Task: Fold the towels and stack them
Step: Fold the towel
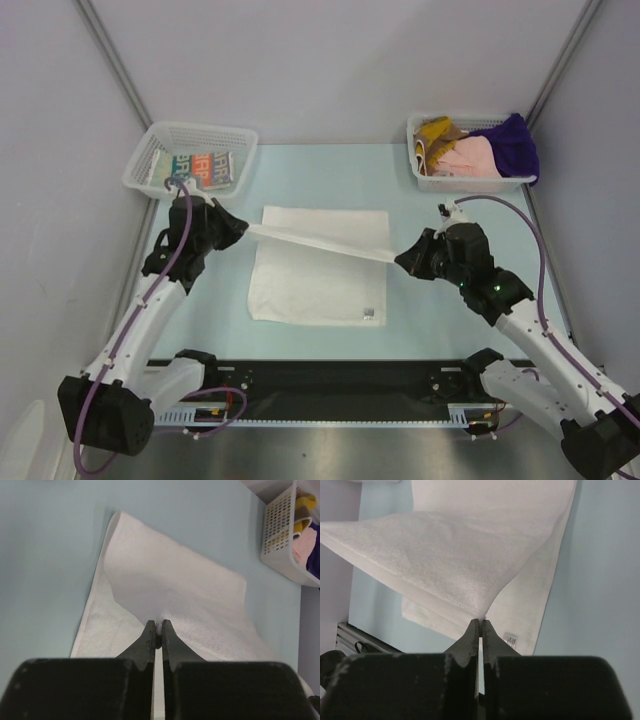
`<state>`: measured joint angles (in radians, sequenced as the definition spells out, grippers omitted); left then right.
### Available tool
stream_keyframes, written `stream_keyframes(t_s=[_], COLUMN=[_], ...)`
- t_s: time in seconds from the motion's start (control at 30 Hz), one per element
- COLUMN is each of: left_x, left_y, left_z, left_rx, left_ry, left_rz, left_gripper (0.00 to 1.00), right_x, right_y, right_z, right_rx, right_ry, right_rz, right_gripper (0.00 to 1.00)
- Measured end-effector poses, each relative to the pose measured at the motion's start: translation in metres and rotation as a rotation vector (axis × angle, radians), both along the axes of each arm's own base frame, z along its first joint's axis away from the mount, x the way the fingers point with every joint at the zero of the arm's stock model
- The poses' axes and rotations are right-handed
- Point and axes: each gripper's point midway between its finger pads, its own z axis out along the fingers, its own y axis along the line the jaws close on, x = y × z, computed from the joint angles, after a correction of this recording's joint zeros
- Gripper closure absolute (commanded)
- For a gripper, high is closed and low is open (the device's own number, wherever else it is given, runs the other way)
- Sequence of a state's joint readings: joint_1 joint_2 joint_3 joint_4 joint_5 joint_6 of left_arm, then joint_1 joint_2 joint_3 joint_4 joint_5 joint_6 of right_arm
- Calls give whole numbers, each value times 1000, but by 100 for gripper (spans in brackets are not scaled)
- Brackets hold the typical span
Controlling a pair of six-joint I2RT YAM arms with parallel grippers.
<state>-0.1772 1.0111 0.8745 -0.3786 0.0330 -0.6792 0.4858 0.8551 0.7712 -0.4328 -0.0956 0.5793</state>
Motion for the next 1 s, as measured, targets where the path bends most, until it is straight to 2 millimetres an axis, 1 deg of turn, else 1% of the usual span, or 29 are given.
stream_keyframes(t_s=[0.03, 0.1, 0.13, 0.23, 0.3, 0.37, 0.43, 0.53, 0.63, 0.8, 1.0], left_x=[-3, -12, -18, -42, -55, -63, -70, -78, -83, -83, -81], left_y=[0, 0, 0, 1, 2, 3, 3, 5, 8, 11, 13], left_z=[-6, -27, -39, -86, -110, -124, -136, -150, -160, -165, -163], left_rx=[0, 0, 1, 3, 1, -3, -8, -11, -10, -22, -23], left_ry=[8, 42, 65, 168, 226, 261, 279, 296, 314, 303, 286], left_rz=[-2, -9, -13, -22, -23, -18, -13, -1, 15, 43, 59], left_gripper=[100, 100, 100, 100, 100, 100, 100, 99, 99, 99, 97], right_x=[-2, -8, -13, -29, -39, -49, -56, -62, -63, -66, -71], right_y=[-1, -2, -3, -5, -5, -3, -2, 1, 4, 9, 13], right_z=[-5, -19, -31, -65, -83, -99, -111, -119, -121, -128, -141], right_rx=[-1, -3, -7, -23, -28, -31, -35, -37, -34, -48, -70], right_ry=[5, 25, 47, 116, 156, 191, 214, 232, 231, 235, 256], right_rz=[1, 4, 7, 23, 36, 50, 61, 72, 80, 93, 105], right_gripper=[100, 100, 100, 100, 100, 100, 100, 100, 100, 100, 100])
